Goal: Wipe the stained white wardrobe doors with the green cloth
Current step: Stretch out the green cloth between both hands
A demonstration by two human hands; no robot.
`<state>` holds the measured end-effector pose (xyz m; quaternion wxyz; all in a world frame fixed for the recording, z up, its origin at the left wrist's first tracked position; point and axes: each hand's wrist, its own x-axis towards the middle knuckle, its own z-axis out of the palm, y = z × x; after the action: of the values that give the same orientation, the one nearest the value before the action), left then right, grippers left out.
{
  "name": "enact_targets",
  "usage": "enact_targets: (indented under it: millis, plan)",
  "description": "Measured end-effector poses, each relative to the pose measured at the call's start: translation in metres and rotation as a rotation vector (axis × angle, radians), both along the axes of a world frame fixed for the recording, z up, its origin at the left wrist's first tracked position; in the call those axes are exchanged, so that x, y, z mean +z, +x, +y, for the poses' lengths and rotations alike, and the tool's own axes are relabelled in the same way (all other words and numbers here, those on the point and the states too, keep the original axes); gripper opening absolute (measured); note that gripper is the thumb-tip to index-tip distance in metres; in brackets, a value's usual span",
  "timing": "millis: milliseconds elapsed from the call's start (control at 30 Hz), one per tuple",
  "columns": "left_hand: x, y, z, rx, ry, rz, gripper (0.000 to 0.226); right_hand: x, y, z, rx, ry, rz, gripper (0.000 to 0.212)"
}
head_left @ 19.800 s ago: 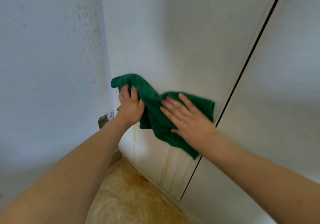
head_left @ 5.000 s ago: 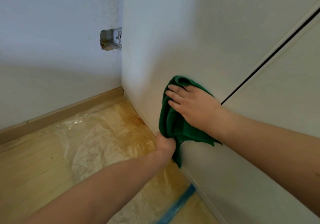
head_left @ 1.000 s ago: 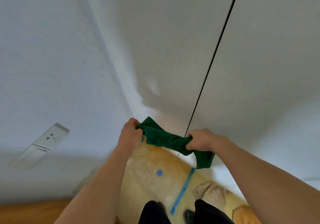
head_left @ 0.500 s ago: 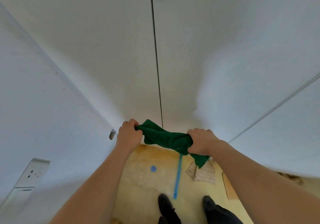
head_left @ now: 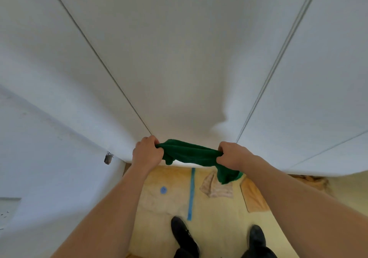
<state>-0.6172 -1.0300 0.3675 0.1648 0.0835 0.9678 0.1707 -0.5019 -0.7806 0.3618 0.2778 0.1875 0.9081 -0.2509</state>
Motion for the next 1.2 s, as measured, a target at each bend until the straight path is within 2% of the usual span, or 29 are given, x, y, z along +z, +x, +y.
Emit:
enact_targets:
  millis: [300,433,500,600,667,833,900,1000,1133,1200]
  plan:
    - [-0.004,0.085,0.146,0.099,0.03,-0.046,0.01,-0.011,0.066,0.142,-0.042,-0.038,0.08,0.012]
    - [-0.001,0.104,0.198,0.045,0.061,-0.109,0.01,-0.004,0.094,0.191,-0.135,-0.217,0.038,0.024]
    - [0.0,0.105,0.224,-0.002,0.16,-0.258,0.012,-0.002,0.106,0.212,-0.251,-0.325,0.057,0.021]
    - [0.003,0.11,0.262,-0.094,0.223,-0.549,0.02,-0.003,0.121,0.238,-0.306,-0.249,0.15,0.014]
    - [0.003,0.113,0.282,-0.127,0.241,-0.653,0.025,-0.002,0.131,0.251,-0.322,-0.169,0.187,0.015]
    - [-0.002,0.131,0.34,-0.047,0.412,-0.829,0.017,-0.002,0.157,0.292,-0.354,-0.101,0.223,0.02]
    - [-0.003,0.143,0.36,-0.05,0.44,-0.882,0.027,-0.004,0.168,0.31,-0.371,-0.087,0.239,0.021]
    - [-0.009,0.161,0.404,-0.118,0.388,-0.78,0.032,-0.008,0.196,0.352,-0.415,-0.07,0.253,0.021]
    - [-0.02,0.184,0.453,-0.194,0.129,-0.522,0.014,-0.019,0.234,0.411,-0.41,-0.056,0.284,0.018]
    - [-0.017,0.211,0.483,-0.219,0.069,-0.417,0.01,-0.022,0.259,0.447,-0.376,-0.058,0.293,0.015]
